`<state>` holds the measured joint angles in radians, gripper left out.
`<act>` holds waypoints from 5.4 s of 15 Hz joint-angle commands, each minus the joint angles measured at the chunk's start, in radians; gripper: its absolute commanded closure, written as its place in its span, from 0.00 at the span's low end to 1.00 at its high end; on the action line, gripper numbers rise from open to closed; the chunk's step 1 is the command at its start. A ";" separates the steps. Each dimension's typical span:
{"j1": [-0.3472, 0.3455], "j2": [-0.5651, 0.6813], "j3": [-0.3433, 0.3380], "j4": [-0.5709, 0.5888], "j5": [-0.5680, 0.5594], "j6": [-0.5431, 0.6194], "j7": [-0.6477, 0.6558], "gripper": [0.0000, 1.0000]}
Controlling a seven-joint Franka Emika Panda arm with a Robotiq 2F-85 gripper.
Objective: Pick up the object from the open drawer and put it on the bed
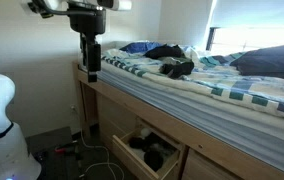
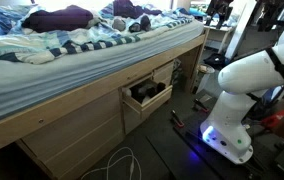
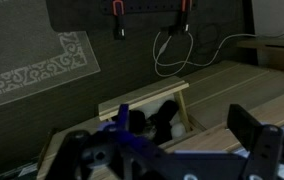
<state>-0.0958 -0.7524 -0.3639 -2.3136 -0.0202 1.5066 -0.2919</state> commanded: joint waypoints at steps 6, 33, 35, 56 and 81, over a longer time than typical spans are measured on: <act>-0.021 0.007 0.013 0.003 0.010 -0.002 -0.012 0.00; 0.048 0.633 0.120 -0.064 0.258 0.619 -0.181 0.00; 0.038 0.636 0.118 -0.056 0.301 0.580 -0.240 0.00; 0.009 0.729 0.220 -0.050 0.137 0.622 0.343 0.00; 0.046 1.031 0.269 0.003 -0.070 0.819 0.413 0.00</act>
<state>-0.0498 0.2782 -0.0945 -2.3127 -0.0907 2.3275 0.1214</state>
